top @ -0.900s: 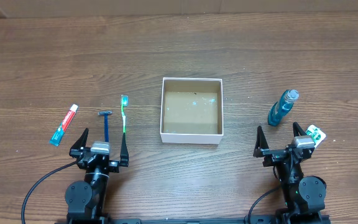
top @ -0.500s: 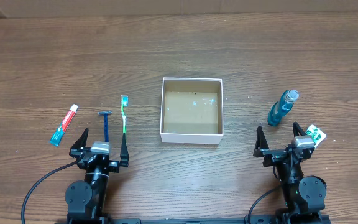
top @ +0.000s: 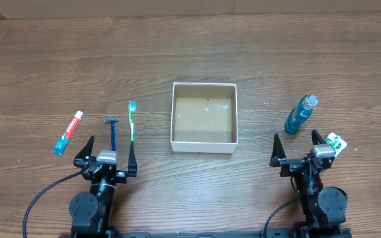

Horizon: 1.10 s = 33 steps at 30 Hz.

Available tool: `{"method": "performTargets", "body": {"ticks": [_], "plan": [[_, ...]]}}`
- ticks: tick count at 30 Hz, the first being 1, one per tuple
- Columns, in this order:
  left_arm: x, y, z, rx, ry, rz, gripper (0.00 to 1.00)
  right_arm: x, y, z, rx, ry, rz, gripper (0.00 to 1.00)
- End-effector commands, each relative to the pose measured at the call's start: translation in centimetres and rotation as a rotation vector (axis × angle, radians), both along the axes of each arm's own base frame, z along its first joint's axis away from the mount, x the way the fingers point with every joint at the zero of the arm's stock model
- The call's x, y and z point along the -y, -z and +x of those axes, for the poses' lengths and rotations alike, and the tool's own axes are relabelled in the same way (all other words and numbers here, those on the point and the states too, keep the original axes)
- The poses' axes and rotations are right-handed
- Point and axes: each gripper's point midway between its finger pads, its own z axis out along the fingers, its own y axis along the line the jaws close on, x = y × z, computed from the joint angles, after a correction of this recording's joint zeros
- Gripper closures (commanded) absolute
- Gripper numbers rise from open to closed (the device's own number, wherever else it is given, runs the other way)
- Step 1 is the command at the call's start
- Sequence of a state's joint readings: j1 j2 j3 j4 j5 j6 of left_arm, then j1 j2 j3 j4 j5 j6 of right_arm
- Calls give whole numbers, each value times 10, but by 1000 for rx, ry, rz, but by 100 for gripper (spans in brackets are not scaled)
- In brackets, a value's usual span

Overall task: Pack container
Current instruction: 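Move both grippers out over the items beside the box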

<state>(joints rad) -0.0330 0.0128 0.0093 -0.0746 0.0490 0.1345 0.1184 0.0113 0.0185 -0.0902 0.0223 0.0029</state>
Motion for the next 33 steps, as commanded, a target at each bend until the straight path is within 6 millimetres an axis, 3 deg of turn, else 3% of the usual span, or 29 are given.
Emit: {"method": "performTargets", "body": {"ticks": [1,31,33], "plan": [[1,1,0,4,4,15,0,-1,2,0,4,-6,-3,0],[1,0,0,6,5,22,0,-1,2,0,4,-6,-3,0],[1,-2,0,12,0,-37,0,-1,2,0,4,-6,4,0]]}}
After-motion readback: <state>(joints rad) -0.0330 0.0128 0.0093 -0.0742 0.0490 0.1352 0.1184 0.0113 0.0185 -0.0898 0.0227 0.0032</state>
